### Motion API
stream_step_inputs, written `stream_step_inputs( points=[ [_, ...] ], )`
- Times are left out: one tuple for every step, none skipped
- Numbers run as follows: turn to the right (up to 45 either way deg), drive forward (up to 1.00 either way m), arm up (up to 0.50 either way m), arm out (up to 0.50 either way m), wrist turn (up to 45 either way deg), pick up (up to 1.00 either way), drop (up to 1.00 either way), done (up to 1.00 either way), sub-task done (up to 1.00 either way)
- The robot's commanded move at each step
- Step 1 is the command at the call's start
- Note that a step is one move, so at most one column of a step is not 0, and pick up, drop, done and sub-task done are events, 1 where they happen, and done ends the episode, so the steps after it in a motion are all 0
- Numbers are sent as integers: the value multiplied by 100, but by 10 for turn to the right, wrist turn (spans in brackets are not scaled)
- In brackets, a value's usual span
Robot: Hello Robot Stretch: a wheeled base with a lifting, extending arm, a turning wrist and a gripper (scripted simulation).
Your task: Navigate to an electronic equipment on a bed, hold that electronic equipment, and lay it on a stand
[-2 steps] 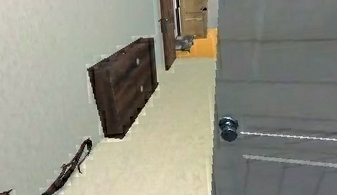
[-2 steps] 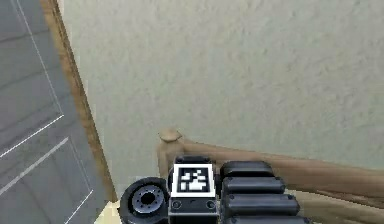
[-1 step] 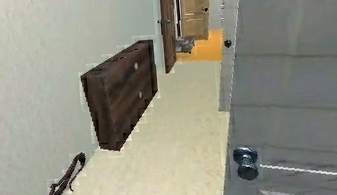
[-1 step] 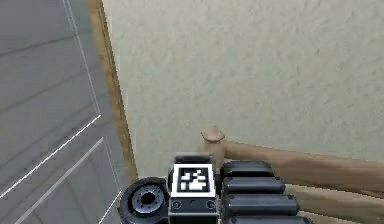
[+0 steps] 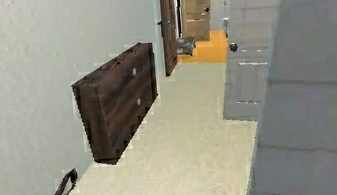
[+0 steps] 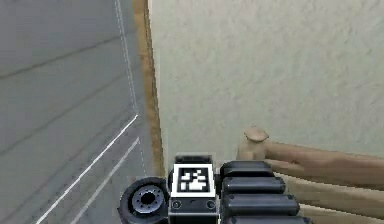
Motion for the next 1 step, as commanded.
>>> stream_step_inputs(
  points=[
    [-390,0,0,0,0,0,0,0,0]
  ],
)
